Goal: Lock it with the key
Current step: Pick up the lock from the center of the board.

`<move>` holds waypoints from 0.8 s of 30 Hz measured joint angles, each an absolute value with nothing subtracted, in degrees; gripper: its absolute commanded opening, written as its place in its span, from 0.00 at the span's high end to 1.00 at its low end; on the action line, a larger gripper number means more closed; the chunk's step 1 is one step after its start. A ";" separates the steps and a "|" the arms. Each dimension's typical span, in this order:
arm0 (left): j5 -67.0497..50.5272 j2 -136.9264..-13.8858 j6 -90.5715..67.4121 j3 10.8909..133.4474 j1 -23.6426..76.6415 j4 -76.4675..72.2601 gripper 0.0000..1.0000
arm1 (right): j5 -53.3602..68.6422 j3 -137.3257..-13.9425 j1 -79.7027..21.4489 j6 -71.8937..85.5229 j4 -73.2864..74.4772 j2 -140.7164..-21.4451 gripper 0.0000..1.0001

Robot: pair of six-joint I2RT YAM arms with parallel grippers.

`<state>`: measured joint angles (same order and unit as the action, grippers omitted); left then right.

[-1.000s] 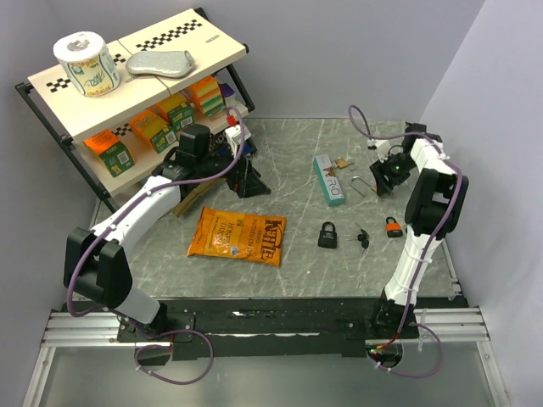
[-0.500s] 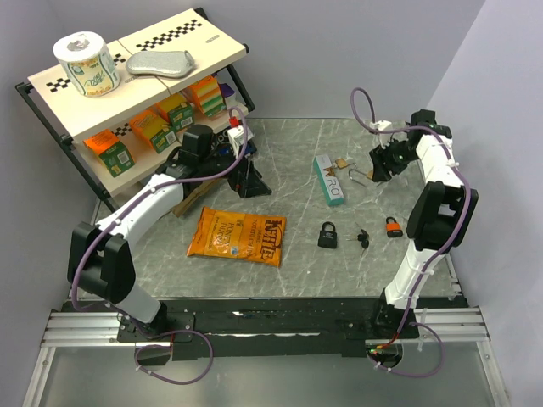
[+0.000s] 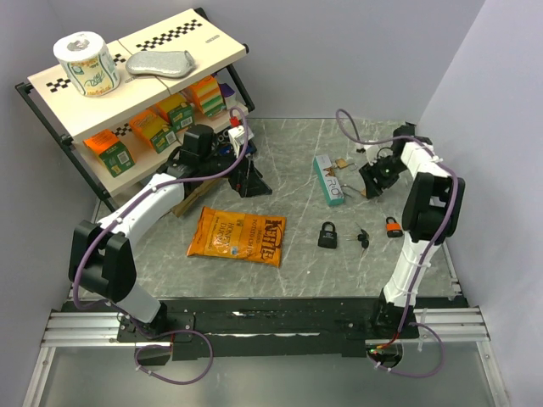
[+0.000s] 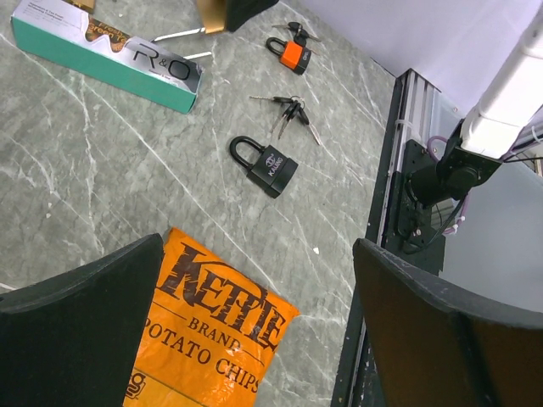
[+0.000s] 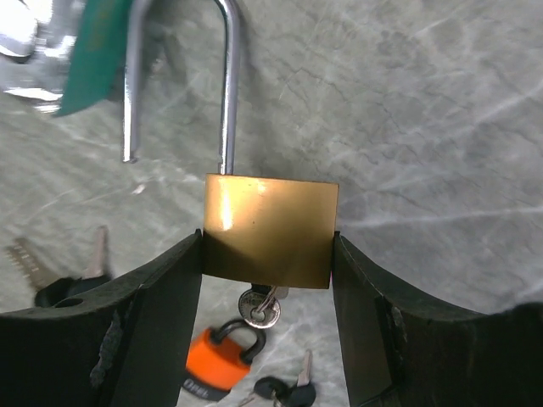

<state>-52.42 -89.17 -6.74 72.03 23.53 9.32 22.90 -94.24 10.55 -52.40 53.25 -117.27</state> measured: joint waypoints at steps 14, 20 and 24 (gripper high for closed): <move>-52.23 -89.17 -6.92 72.03 23.53 9.26 0.01 | 16.25 -93.34 8.03 -55.22 51.55 -120.92 0.53; -52.16 -89.14 -6.92 72.03 23.42 9.23 0.01 | 15.07 -95.15 6.92 -55.48 53.39 -122.76 0.50; -51.99 -89.08 -6.92 72.03 23.31 9.23 0.01 | 14.17 -96.20 6.48 -55.37 54.48 -123.37 0.48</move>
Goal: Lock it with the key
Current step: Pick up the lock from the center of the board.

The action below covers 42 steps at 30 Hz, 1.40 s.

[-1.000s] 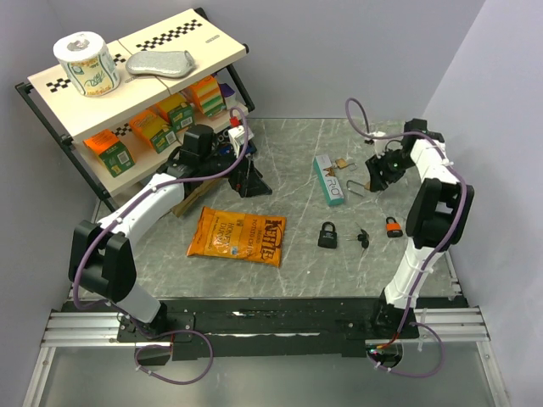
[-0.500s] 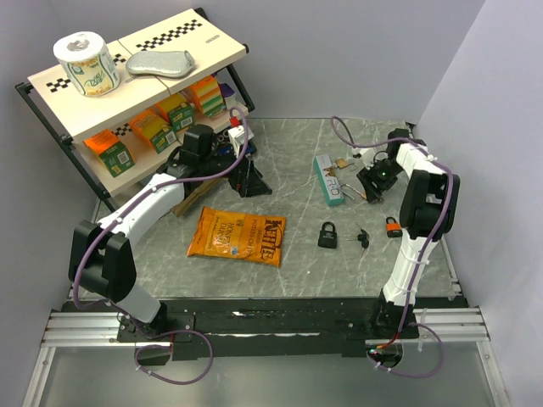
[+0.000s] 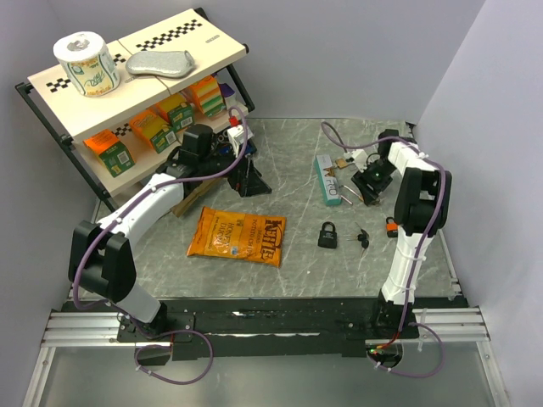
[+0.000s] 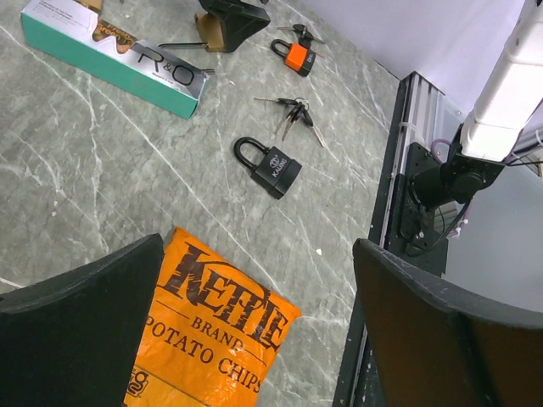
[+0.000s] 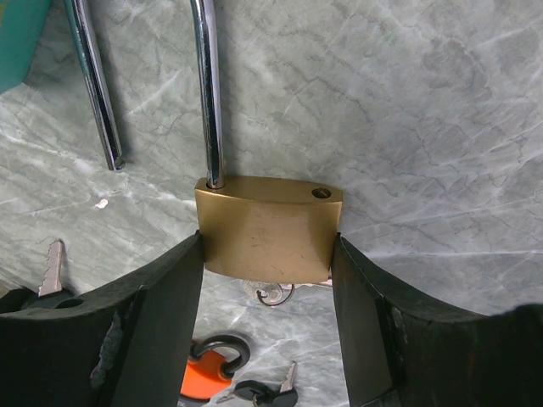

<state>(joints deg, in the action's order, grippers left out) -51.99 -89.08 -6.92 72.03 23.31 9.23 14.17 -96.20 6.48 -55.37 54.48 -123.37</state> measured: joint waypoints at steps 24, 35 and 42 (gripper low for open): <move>-51.05 -86.87 -8.14 69.56 22.31 6.68 0.01 | 7.73 -97.08 3.09 -50.17 54.41 -124.95 0.14; -50.61 -85.93 -8.21 68.97 21.93 6.68 0.01 | 7.86 -97.12 3.11 -50.13 53.76 -124.95 0.87; -50.50 -85.06 -7.97 68.66 21.93 6.76 0.01 | 9.61 -97.10 4.43 -49.95 53.82 -124.42 1.00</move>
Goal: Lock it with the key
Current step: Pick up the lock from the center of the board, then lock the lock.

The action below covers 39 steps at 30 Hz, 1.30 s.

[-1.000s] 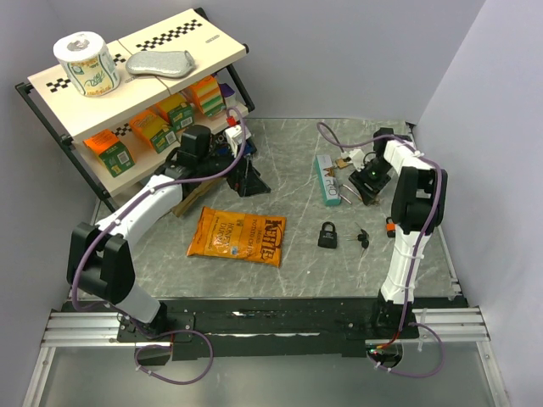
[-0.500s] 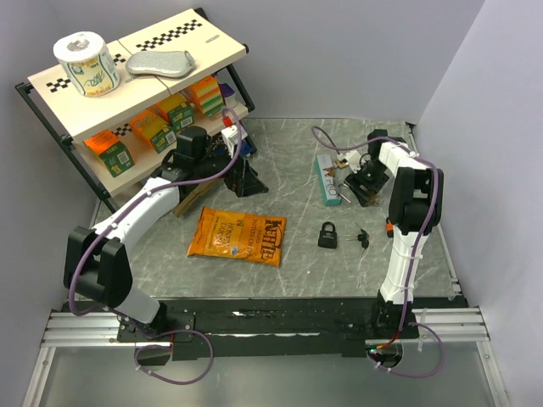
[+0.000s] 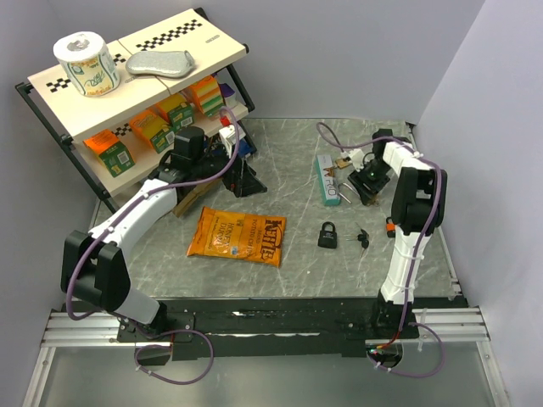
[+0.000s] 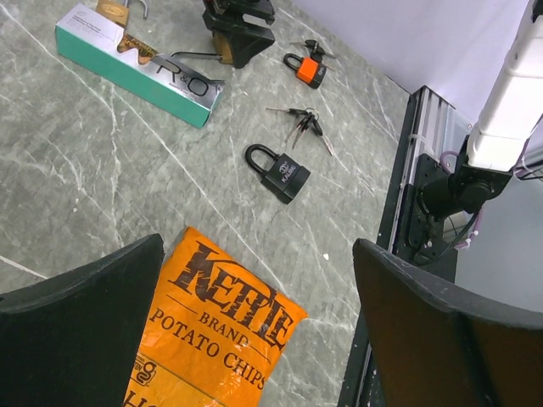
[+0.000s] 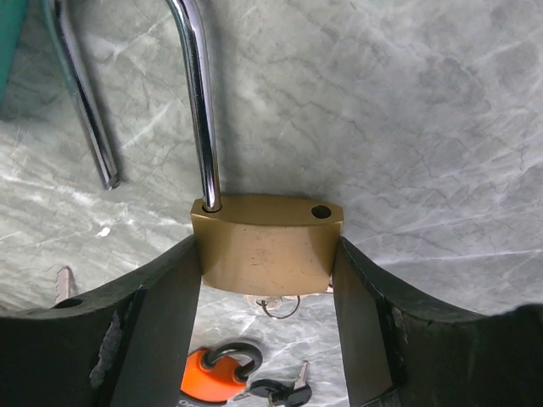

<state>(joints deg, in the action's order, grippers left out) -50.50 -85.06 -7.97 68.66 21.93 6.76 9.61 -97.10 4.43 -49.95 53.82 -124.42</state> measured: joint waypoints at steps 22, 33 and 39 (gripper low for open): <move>-56.77 -84.75 -0.34 68.66 21.82 6.24 0.02 | 30.92 -100.25 1.50 -48.75 72.40 -99.46 1.00; -61.60 -78.28 13.63 65.12 25.39 12.05 0.08 | 39.24 -93.27 -18.55 -44.16 75.50 -91.00 1.00; -60.84 -75.26 15.33 60.20 30.17 13.34 0.15 | 40.49 -93.23 -25.23 -43.24 75.75 -90.78 1.00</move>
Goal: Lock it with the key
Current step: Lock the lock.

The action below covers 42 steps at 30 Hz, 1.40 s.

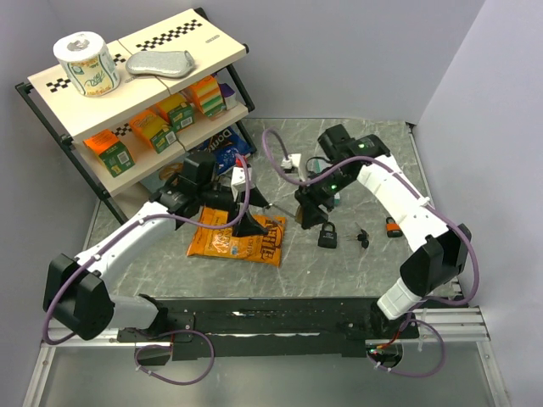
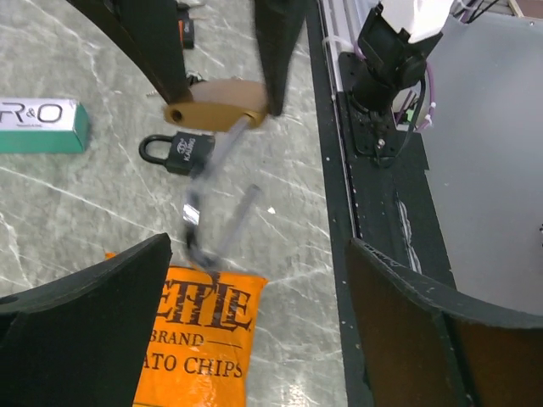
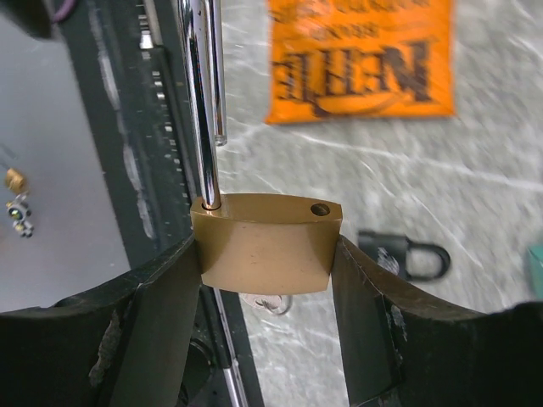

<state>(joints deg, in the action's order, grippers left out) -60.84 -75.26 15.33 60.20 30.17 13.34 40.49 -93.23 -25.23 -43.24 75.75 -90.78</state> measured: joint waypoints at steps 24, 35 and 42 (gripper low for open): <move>-60.75 -74.24 16.93 59.24 31.00 15.09 0.99 | 42.72 -93.86 -29.76 -45.08 77.12 -89.80 1.00; -61.67 -74.24 1.89 59.11 27.79 8.36 0.99 | 48.21 -94.78 -24.29 -43.97 76.99 -86.65 0.01; -61.28 -73.30 -11.68 59.11 26.41 -2.83 0.99 | 52.66 -88.79 -19.73 -42.24 70.52 -77.28 0.01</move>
<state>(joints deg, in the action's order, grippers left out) -61.28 -73.30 -11.68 59.11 26.41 -2.83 52.66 -88.79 -19.73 -42.24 70.52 -77.28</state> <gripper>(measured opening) 0.069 0.992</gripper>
